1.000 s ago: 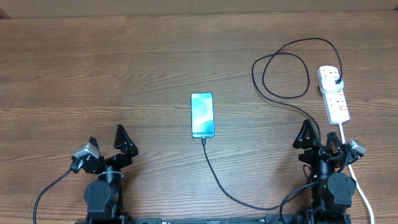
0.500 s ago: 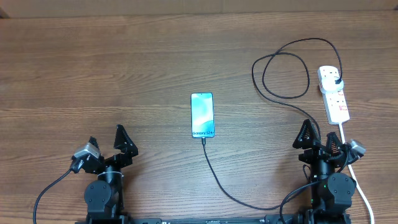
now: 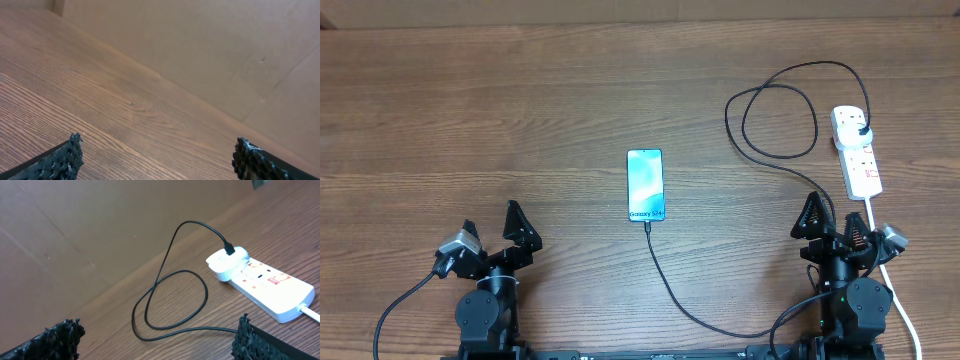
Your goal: Plug charger to phone and switch on socket
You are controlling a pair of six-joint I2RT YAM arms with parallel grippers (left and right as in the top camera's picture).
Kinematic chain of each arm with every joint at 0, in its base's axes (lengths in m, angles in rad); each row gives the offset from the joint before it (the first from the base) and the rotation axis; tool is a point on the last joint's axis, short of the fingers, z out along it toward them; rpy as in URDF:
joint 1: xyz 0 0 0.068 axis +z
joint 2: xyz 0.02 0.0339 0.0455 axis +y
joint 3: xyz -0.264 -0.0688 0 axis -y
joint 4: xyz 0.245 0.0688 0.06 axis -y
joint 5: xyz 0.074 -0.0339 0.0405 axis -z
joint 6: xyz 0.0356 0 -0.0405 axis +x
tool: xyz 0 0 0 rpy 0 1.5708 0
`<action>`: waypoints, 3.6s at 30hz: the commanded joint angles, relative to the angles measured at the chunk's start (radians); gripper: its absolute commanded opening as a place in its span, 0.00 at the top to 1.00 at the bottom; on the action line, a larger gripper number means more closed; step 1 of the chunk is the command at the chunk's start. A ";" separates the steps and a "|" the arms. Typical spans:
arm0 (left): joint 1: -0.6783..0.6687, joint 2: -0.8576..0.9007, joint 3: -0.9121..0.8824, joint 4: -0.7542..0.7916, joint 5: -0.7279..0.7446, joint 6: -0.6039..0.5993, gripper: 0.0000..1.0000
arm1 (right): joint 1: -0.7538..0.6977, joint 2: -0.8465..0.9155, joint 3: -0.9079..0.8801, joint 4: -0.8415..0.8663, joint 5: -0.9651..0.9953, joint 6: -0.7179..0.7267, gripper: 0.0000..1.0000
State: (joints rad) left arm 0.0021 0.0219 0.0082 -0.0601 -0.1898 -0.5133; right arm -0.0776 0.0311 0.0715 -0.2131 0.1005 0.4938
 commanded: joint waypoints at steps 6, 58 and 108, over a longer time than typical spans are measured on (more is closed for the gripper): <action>0.005 0.000 -0.003 0.001 0.007 0.027 0.00 | 0.004 -0.001 -0.007 0.003 -0.008 -0.005 0.00; 0.005 0.000 -0.003 0.001 0.007 0.027 0.01 | 0.054 -0.028 -0.064 0.133 -0.077 -0.413 0.00; 0.024 -0.019 -0.003 -0.018 0.192 0.401 0.00 | 0.054 -0.028 -0.064 0.133 -0.077 -0.413 0.00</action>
State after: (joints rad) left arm 0.0204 0.0151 0.0082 -0.0784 -0.0139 -0.1471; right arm -0.0303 0.0147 0.0185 -0.0826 0.0288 0.0849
